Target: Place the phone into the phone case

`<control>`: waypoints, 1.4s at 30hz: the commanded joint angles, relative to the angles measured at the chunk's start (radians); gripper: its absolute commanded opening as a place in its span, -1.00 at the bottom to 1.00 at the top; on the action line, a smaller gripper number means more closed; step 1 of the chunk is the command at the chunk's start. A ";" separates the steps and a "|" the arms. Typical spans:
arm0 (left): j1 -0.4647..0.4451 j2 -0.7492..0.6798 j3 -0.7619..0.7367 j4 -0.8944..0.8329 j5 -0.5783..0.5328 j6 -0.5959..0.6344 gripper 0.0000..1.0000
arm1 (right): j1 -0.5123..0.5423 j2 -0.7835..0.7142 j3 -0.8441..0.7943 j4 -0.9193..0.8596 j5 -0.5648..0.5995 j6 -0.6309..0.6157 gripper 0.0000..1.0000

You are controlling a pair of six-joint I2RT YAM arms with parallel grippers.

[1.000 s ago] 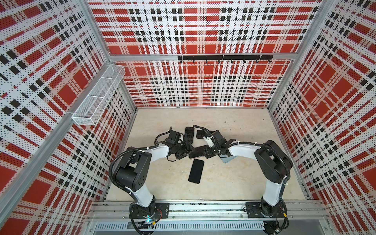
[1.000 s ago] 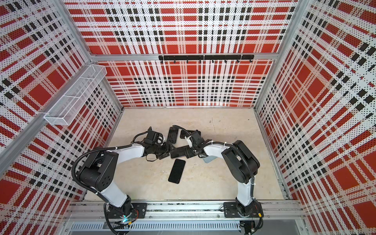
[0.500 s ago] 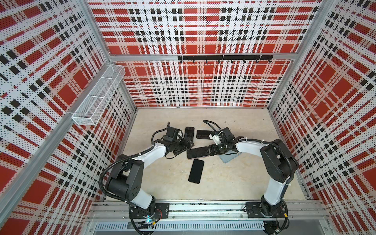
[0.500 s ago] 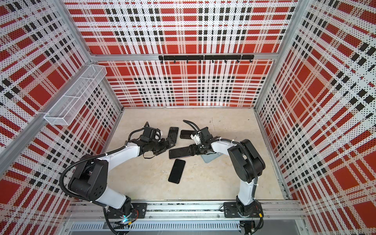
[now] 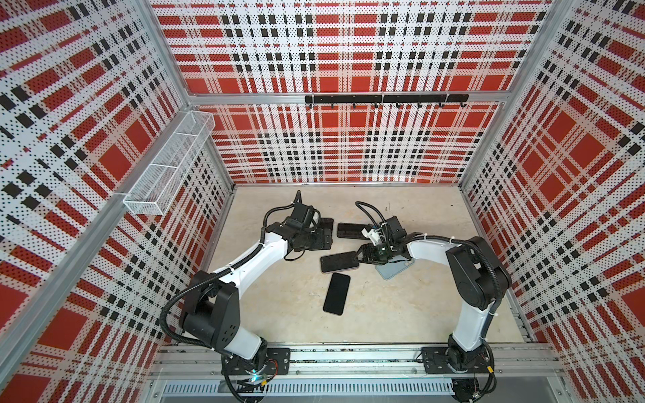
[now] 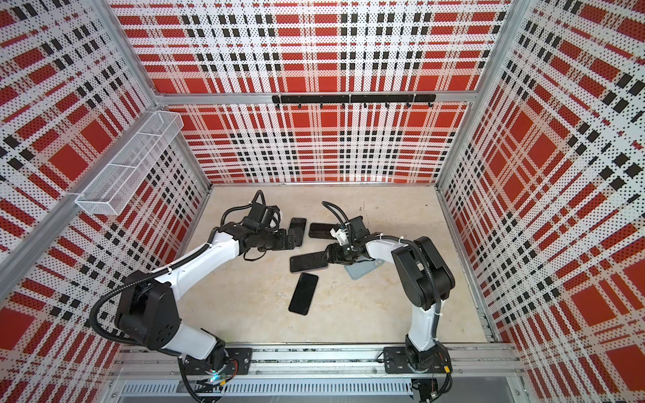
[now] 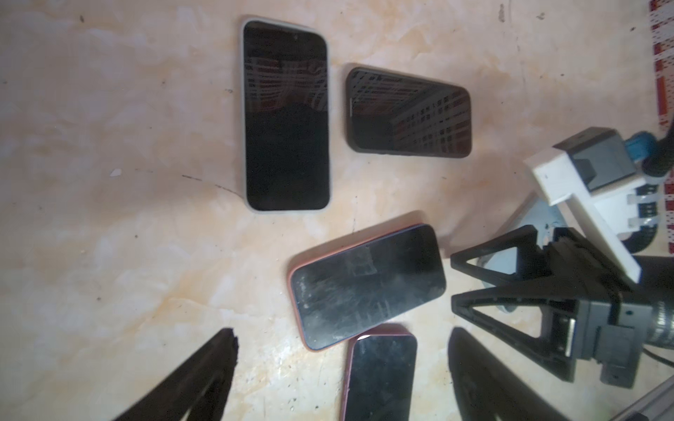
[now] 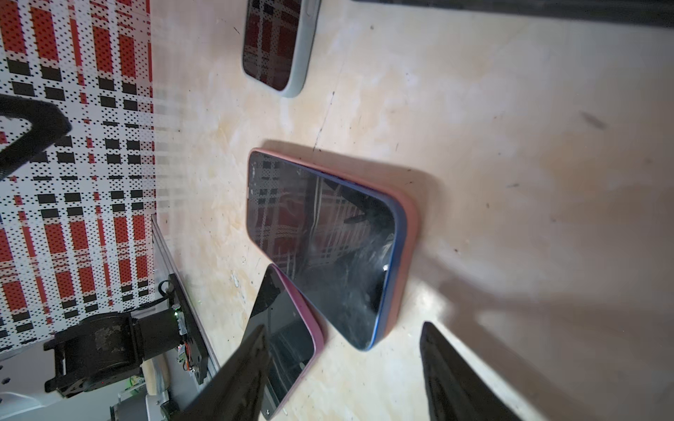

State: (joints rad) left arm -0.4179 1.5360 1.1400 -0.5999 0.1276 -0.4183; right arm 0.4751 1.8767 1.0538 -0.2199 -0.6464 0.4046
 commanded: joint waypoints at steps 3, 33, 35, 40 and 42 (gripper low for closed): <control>0.041 0.037 -0.095 0.071 0.104 -0.121 0.77 | -0.005 0.054 0.032 0.026 -0.023 0.008 0.33; -0.013 0.094 -0.052 0.097 -0.064 0.002 0.99 | -0.044 0.140 0.057 0.139 -0.134 0.072 0.34; -0.030 0.075 -0.011 0.047 -0.146 0.068 0.99 | -0.054 0.129 0.054 0.140 -0.127 0.073 0.34; -0.094 0.000 -0.003 0.057 -0.238 0.357 0.99 | -0.097 0.086 0.016 0.168 -0.136 0.088 0.34; -0.112 -0.028 -0.014 0.066 -0.213 0.487 0.99 | -0.110 0.072 0.002 0.173 -0.144 0.086 0.34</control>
State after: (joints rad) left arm -0.5030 1.5459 1.1351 -0.5041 -0.0341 -0.1791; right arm 0.3832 1.9850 1.0851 -0.0711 -0.8024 0.4915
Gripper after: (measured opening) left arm 0.993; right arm 0.668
